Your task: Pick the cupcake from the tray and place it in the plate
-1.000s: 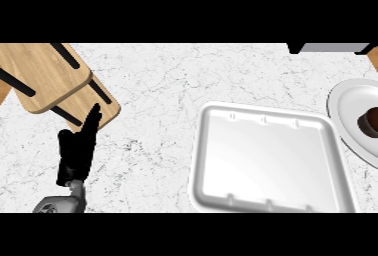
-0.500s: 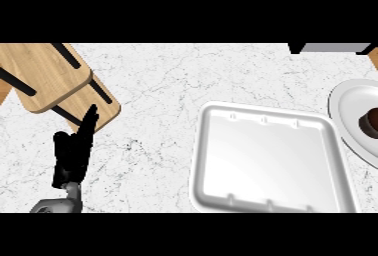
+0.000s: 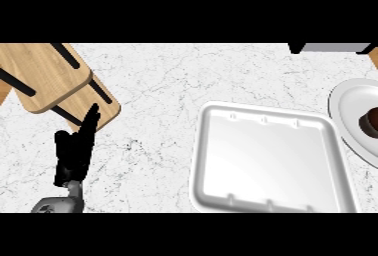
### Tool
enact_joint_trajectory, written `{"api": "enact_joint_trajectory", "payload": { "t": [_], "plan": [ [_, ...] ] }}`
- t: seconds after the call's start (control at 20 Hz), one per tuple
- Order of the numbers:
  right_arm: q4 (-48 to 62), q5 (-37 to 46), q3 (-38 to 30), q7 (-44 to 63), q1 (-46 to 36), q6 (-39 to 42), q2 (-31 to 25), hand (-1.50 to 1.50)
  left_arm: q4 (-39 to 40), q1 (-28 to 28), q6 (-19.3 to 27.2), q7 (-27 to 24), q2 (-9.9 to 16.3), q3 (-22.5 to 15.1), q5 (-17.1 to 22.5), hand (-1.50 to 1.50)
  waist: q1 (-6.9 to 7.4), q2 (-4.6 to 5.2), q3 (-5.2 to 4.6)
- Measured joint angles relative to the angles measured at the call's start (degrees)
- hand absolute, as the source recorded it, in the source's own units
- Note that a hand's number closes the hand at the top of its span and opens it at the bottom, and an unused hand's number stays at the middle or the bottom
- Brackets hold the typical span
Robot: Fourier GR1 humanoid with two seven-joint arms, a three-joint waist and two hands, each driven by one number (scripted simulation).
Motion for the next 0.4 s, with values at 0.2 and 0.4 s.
{"api": "enact_joint_trajectory", "payload": {
  "t": [0.2,0.4],
  "plan": [
    [0.44,-0.81,-0.80,0.45,1.45,-0.28,-1.63,-1.50,-0.47,0.73,-0.58,-0.60,0.37,0.31,0.23,0.00,0.06,-0.05,0.04],
    [0.64,-1.17,-1.11,0.24,2.84,0.19,-2.66,-1.50,-0.49,0.57,-0.27,-0.21,-0.15,-0.01,-0.15,0.00,0.05,0.00,0.08]
  ]
}}
